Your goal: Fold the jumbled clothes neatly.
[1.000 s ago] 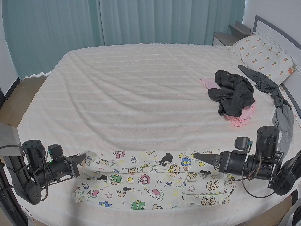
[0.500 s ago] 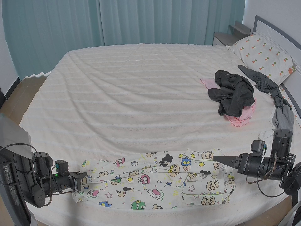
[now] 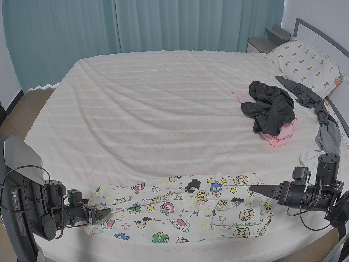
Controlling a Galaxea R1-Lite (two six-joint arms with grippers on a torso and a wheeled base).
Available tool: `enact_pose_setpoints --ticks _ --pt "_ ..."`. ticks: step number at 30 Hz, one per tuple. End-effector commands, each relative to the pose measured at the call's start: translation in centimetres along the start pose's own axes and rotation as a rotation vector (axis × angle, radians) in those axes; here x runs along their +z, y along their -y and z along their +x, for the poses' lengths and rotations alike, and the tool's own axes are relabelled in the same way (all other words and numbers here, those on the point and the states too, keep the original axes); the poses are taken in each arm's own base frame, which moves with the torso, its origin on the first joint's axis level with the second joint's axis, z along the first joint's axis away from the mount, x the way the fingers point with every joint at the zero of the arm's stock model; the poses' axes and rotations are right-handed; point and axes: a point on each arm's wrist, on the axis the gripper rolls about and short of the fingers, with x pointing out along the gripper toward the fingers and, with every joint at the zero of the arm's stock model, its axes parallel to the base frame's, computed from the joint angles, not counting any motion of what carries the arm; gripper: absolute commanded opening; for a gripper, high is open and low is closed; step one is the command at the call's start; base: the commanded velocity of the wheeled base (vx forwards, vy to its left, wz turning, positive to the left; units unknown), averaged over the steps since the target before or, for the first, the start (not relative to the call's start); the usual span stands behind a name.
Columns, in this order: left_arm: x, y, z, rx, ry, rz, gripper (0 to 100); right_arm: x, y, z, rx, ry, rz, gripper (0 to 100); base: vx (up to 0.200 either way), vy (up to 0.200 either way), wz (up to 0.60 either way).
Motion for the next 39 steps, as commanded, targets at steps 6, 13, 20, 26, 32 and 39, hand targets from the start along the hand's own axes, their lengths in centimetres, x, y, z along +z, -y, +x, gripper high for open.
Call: enact_pose_setpoints --ticks 6,13,20,26,32,39 --pt "0.4 -2.2 -1.7 0.091 0.051 -0.147 100 -0.2 0.1 0.0 -0.005 -0.007 0.0 100 0.0 0.0 0.0" --pt "1.3 -1.5 0.6 0.031 0.084 -0.246 100 -0.2 0.2 0.0 -0.007 -0.008 0.001 100 0.0 0.0 0.0" --pt "0.5 0.3 3.3 -0.013 -0.041 -0.263 100 -0.2 0.3 0.1 -0.011 -0.013 0.003 100 0.0 0.0 0.0" --pt "0.5 0.2 3.8 0.001 -0.092 -0.277 100 -0.2 0.3 0.2 -0.011 -0.014 0.004 100 0.0 0.0 0.0" --pt "0.4 0.2 3.8 0.001 -0.1 -0.28 100 -0.2 0.3 0.2 -0.011 -0.014 0.004 100 0.0 0.0 0.0" --pt "1.0 0.3 3.2 0.002 -0.074 -0.28 0 -0.4 0.7 0.5 -0.025 -0.029 0.012 100 0.0 0.0 0.0"
